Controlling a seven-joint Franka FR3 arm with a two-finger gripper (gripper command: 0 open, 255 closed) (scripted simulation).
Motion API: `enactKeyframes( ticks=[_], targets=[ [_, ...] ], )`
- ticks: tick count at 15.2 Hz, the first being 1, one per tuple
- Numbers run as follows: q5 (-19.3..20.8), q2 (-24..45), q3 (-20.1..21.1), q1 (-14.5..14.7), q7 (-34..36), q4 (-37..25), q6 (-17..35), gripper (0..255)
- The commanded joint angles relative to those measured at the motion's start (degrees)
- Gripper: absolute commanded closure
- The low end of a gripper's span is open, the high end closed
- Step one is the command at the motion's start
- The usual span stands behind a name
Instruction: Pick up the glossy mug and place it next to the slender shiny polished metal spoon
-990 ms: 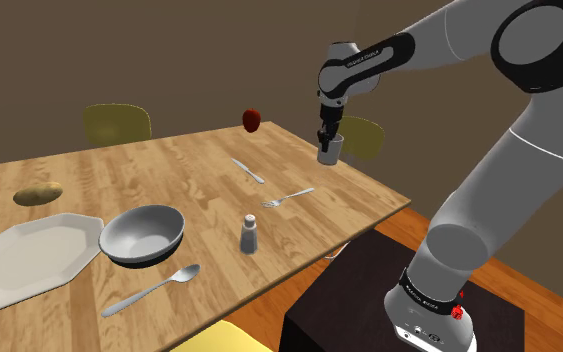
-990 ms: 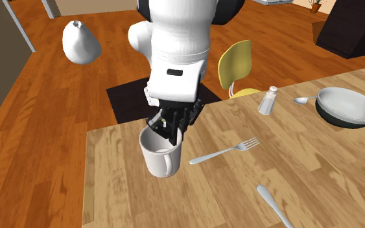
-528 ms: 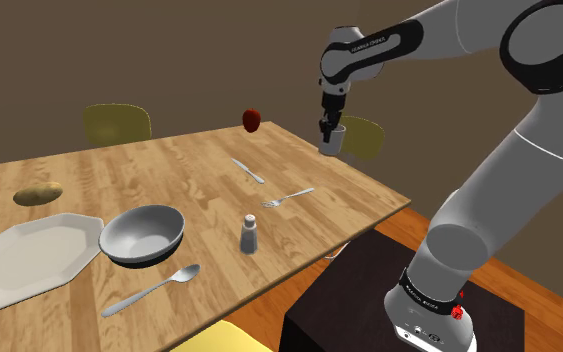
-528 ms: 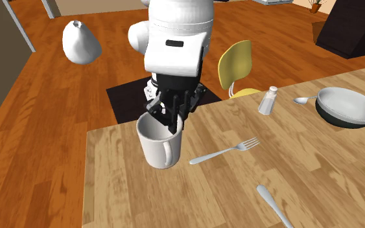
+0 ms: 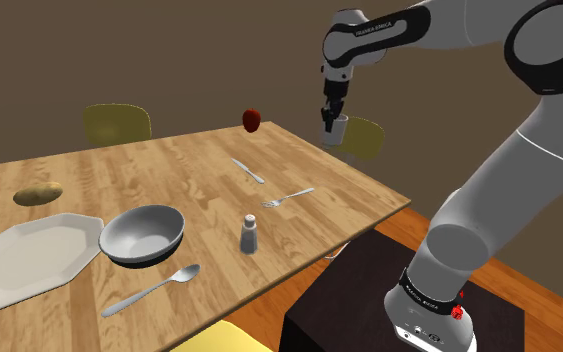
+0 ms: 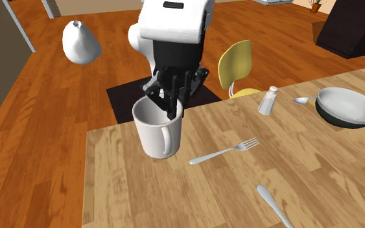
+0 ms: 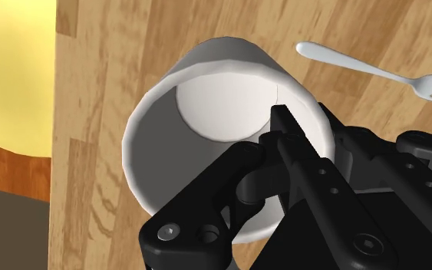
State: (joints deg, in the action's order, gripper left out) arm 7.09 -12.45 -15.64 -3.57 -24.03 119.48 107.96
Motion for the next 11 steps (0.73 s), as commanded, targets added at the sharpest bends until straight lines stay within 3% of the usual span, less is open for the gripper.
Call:
enactKeyframes(
  ticks=[1, 11],
  targets=[
    [0.12, -1.38, 0.96, 0.5, 1.43, 0.47, -1.01, 255],
    [-1.51, -9.65, 10.5, 5.52, 15.42, 8.52, -2.42, 255]
  ],
)
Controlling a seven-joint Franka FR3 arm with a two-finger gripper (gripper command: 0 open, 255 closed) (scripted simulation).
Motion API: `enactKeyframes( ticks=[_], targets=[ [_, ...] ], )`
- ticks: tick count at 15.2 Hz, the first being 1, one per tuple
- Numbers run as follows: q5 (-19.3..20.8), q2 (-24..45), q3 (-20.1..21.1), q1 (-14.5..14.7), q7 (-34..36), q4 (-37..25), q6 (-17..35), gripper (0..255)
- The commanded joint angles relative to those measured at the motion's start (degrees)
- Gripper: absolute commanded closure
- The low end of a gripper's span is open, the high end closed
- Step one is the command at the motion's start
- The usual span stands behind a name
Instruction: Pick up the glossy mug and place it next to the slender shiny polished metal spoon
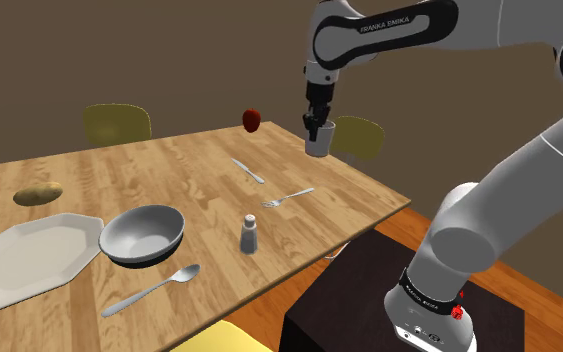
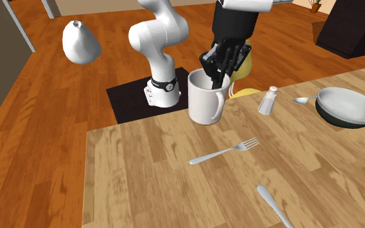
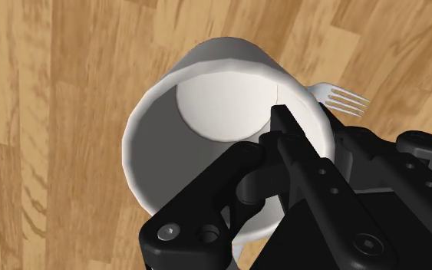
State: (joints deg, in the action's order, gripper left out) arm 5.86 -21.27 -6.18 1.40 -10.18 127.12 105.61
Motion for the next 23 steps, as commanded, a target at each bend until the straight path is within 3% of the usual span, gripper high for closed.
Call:
enactKeyframes(
  ticks=[1, 12, 23],
  targets=[
    [-0.65, -1.34, 2.04, 1.09, 2.94, 1.33, -0.23, 255],
    [-5.55, -2.68, 13.23, 7.36, 18.11, 2.11, -1.58, 255],
    [-8.72, 3.75, 24.45, 12.9, 33.81, -4.81, -2.25, 255]
  ],
)
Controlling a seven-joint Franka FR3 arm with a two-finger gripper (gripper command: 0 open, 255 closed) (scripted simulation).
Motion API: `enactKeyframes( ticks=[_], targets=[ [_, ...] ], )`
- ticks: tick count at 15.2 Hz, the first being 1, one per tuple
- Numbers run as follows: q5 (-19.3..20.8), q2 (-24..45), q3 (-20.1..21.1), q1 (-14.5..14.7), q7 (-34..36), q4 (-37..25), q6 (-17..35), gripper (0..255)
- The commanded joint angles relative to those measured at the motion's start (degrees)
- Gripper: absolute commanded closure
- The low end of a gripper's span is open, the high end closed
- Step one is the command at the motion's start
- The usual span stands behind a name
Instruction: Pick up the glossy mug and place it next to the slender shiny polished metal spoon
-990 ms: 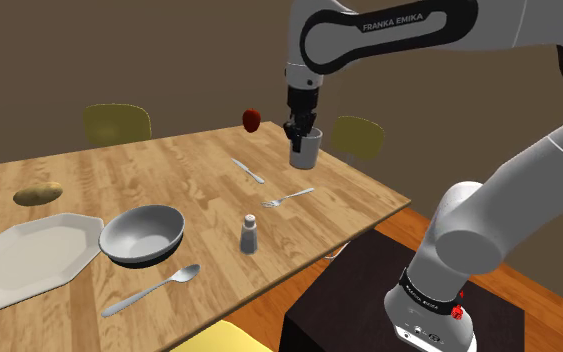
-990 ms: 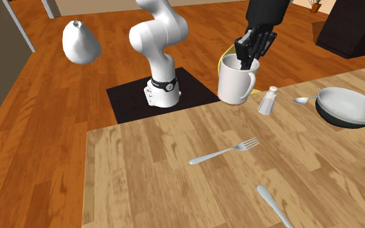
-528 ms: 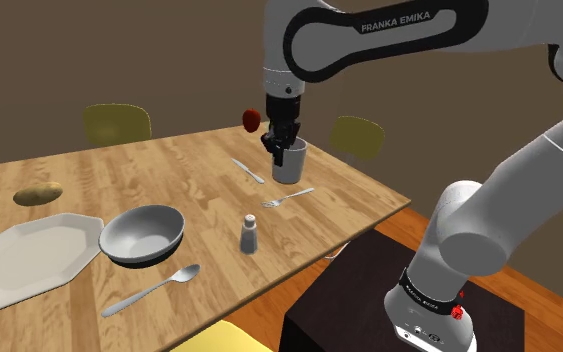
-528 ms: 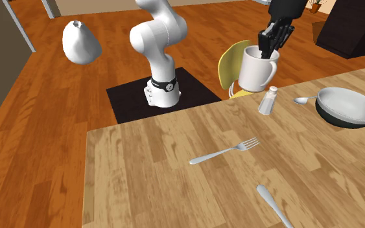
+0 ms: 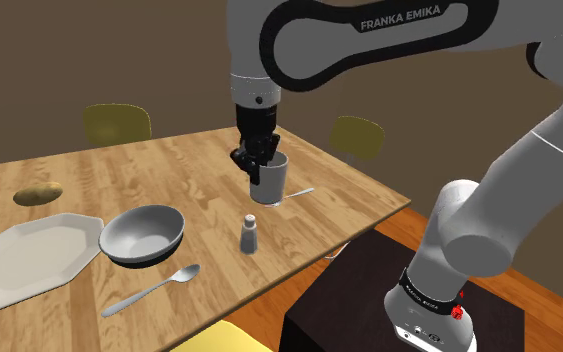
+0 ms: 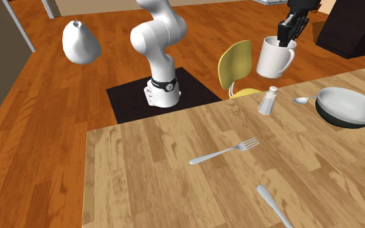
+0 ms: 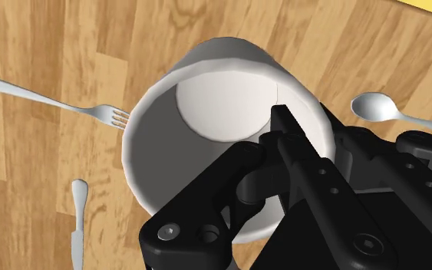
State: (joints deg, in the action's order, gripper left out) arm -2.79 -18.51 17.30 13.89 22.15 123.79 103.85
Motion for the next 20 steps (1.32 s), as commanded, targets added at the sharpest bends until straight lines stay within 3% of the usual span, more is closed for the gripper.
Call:
enactKeyframes(
  ticks=[1, 8, 14, 20],
  targets=[
    [-0.12, 1.96, 1.98, 0.83, 2.96, -2.48, -0.56, 255],
    [1.33, 10.48, 8.86, 3.86, 13.78, -11.36, -1.39, 255],
    [5.51, 20.48, 13.94, 7.44, 23.69, -21.81, -3.25, 255],
    [6.02, 21.4, 14.05, 7.8, 24.45, -18.94, 0.38, 255]
  ],
)
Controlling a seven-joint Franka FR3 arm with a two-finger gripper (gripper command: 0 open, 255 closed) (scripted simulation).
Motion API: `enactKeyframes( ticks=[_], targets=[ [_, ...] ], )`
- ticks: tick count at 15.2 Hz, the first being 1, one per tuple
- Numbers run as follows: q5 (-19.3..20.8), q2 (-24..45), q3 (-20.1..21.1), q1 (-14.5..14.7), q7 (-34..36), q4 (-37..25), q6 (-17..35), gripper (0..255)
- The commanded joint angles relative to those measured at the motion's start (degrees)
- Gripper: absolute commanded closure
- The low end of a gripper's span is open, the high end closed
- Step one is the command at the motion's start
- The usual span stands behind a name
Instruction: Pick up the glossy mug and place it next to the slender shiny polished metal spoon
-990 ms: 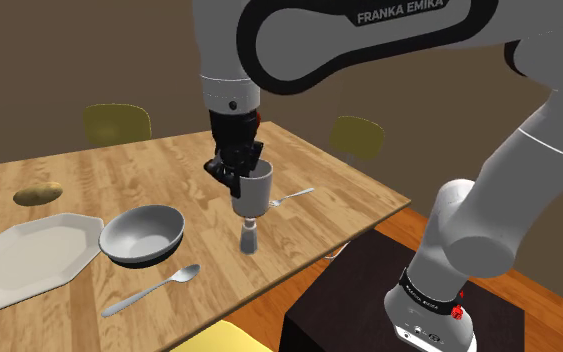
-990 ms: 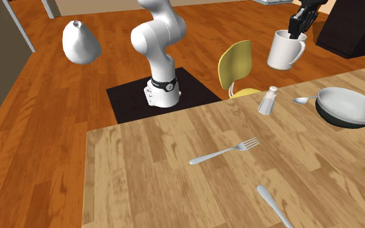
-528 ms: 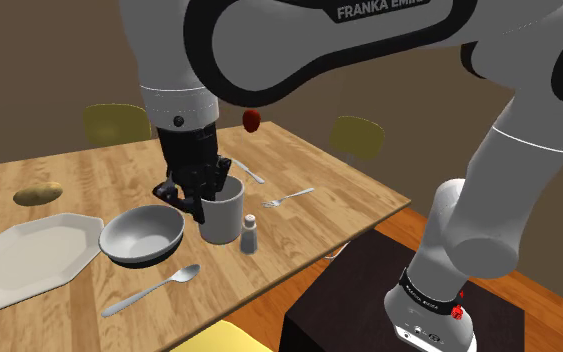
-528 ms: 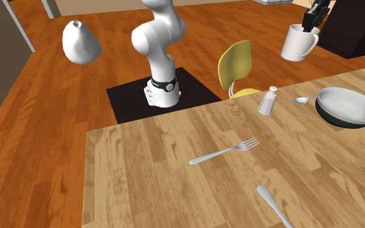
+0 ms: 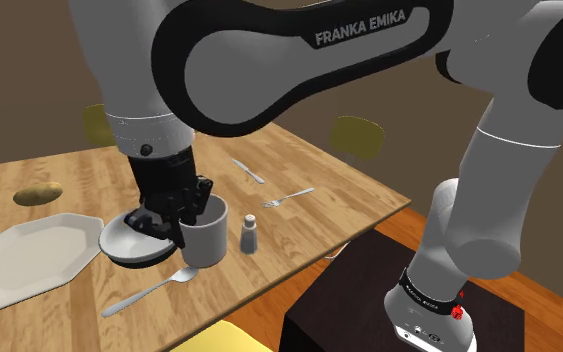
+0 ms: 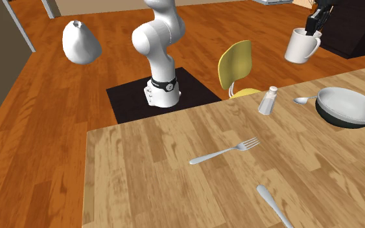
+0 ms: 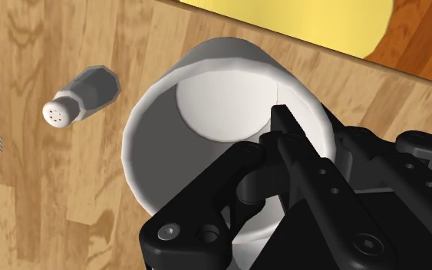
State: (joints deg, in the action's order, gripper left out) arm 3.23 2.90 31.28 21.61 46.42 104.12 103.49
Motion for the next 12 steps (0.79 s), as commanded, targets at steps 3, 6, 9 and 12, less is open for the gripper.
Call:
enactKeyframes(
  ticks=[3, 6, 9, 12],
  targets=[
    [0.23, 0.35, 0.07, 0.1, 0.4, 2.66, 2.98, 255],
    [0.54, 0.84, 0.07, 0.14, 0.67, 4.47, 5.2, 255],
    [0.93, 1.45, 0.06, 0.2, 0.99, 6.15, 7.39, 255],
    [1.4, 2.18, 0.04, 0.27, 1.36, 7.72, 9.56, 255]
  ],
)
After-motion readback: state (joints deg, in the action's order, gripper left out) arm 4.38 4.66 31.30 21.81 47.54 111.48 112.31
